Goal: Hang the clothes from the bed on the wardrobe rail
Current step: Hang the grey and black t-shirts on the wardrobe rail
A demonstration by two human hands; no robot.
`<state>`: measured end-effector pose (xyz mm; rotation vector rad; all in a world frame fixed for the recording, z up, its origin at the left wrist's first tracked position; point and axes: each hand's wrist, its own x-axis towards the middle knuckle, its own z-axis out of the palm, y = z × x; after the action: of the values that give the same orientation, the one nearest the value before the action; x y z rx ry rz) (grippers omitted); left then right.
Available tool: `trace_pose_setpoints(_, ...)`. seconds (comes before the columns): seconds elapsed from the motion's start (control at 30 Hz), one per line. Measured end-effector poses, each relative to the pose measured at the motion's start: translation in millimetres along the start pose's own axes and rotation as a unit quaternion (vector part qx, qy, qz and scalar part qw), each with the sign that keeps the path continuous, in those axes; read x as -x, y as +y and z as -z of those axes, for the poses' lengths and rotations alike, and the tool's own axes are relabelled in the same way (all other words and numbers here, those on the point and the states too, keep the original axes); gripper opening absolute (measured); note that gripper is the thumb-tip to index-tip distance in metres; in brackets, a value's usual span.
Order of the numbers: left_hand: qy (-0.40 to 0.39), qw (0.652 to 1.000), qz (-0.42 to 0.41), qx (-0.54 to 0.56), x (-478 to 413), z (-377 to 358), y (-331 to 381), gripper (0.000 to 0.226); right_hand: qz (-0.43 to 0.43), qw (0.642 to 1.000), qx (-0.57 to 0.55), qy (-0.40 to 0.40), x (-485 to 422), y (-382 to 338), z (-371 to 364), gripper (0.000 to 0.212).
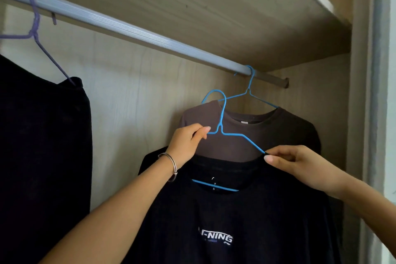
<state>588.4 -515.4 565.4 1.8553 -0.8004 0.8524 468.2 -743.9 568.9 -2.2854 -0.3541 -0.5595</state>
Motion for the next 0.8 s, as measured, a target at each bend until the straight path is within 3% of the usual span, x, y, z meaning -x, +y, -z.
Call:
trace_pose_setpoints(0.07,0.007,1.0,0.017,-0.001,-8,0,-3,0.032,-0.009,0.999,0.011,-0.032,1,3,7,0.019)
trace_pose_setpoints(0.13,0.002,0.999,0.036,0.001,-18,-1,-3,0.031,-0.003,0.998,0.064,-0.021,1,9,12,0.038)
trace_pose_setpoints(0.27,0.013,0.999,0.051,-0.009,-45,-10,10,0.024,0.043,0.992,0.07,0.1,-13,14,19,0.075)
trace_pose_setpoints(0.3,0.026,0.998,0.048,-0.035,-54,-15,14,0.024,0.044,0.99,0.066,0.119,-19,12,21,0.071)
trace_pose_setpoints(0.4,0.011,0.997,0.059,-0.055,-76,-30,31,0.038,0.029,0.98,0.07,0.183,-42,4,37,0.034)
trace_pose_setpoints(0.53,-0.07,0.995,0.061,0.037,-98,-57,61,0.045,0.006,0.967,0.075,0.244,-80,-4,66,0.036)
trace_pose_setpoints(0.63,-0.099,0.991,0.079,0.051,-123,-74,82,0.025,-0.014,0.965,0.041,0.258,-111,-9,77,0.033)
trace_pose_setpoints(0.8,-0.049,0.987,0.134,0.08,-164,-100,95,0.032,-0.016,0.971,0.046,0.232,-151,-5,64,0.038)
